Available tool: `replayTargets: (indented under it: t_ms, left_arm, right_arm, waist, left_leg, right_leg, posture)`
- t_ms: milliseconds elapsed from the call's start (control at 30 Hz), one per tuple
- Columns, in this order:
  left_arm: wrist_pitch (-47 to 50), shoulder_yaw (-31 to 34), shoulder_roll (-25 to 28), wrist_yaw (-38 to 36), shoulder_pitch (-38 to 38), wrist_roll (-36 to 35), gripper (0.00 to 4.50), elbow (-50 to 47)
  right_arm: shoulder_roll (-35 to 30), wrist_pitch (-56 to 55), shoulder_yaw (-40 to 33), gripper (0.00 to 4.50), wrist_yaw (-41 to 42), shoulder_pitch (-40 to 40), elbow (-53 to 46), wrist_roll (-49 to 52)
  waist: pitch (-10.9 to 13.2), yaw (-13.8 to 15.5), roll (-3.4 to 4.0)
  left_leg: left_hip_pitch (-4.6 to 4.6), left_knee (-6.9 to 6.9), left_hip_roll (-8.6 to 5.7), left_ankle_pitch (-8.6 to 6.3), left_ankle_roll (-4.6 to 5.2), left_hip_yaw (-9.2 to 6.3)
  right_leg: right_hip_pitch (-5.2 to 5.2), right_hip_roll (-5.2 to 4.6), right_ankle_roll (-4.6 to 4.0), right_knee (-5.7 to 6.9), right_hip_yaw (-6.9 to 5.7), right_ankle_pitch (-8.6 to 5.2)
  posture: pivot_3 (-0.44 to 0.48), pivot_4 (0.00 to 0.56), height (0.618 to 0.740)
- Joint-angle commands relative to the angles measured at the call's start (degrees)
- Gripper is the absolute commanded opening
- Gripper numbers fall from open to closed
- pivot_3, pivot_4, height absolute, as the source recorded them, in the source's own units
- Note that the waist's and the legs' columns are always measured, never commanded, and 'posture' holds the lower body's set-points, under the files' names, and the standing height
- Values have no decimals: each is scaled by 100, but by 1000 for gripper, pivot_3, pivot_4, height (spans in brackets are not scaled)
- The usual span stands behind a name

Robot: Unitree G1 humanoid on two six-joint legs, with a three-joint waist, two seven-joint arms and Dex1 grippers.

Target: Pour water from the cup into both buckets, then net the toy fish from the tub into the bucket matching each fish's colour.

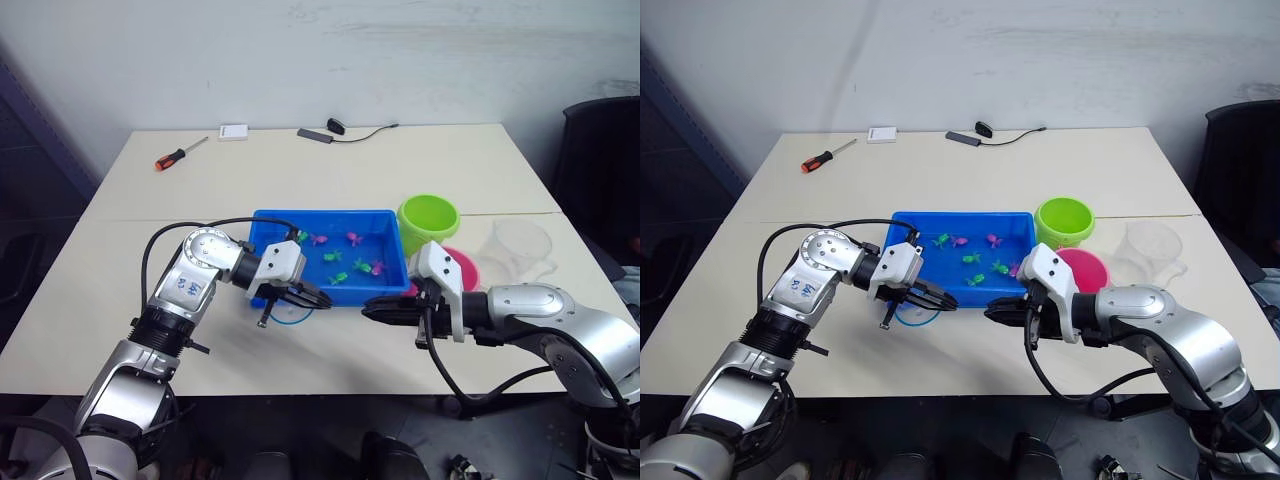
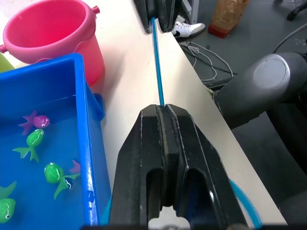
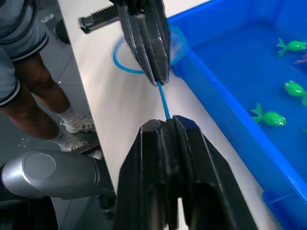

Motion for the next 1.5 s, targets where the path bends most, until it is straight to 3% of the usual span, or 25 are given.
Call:
replayTargets:
  t_ms: [33, 467, 600, 833, 1033, 1200, 1500]
  left_arm:
    - [-14, 60, 67, -59, -52, 22, 0, -127]
    - [192, 64, 83, -3, -95, 109, 0, 26]
    - [271, 194, -8, 233, -220, 94, 1333, 237]
    - [423, 587, 84, 276, -241, -181, 4482, 172]
    - [1287, 1504, 285, 867, -536, -749, 4482, 57]
    - [2062, 2093, 928, 1216, -680, -958, 4482, -199]
    - [3079, 2862, 1518, 1774, 270, -1466, 4482, -1175]
  right_arm:
    - [-37, -19, -137, 39, 11, -23, -117, 87]
    - [-81, -29, -179, 39, 40, 16, -161, 125]
    - [-87, -46, -169, 0, 45, 22, -162, 120]
    - [-96, -107, -111, 0, 33, 14, -110, 28]
    - [-87, -130, -103, 0, 20, 55, -89, -30]
    - [-60, -137, -203, 0, -58, 125, -52, -41]
    - [242, 8, -801, 0, -393, -95, 106, 327]
  waist:
    - [0, 1, 0]
    - [0, 0, 0]
    - [0, -1, -1]
    - [0, -7, -1]
    - [1, -10, -4]
    - [1, -21, -4]
    - [1, -16, -3]
  left_leg:
    - [0, 0, 0, 0, 0, 0]
    - [1, 1, 0, 0, 0, 0]
    - [1, 2, -1, 0, 0, 0]
    - [2, 2, -1, 0, -1, -1]
    - [3, 3, -1, 2, -2, -5]
    - [10, -2, -2, 3, -5, -5]
    - [16, -6, -1, 6, -15, -5]
  right_leg:
    - [0, 0, 0, 0, 0, 0]
    - [0, 0, 0, 5, 0, 0]
    - [0, 0, 0, 7, 1, 0]
    - [-1, 0, 1, 11, 1, 0]
    - [-1, 0, 3, 18, 1, 1]
    - [-1, 1, 4, 27, 2, 2]
    - [-1, 0, 4, 33, 7, 2]
  posture:
    - [0, 150, 740]
    - [0, 150, 740]
    - [0, 150, 740]
    - [0, 150, 740]
    - [0, 150, 740]
    - [0, 150, 740]
    - [0, 150, 740]
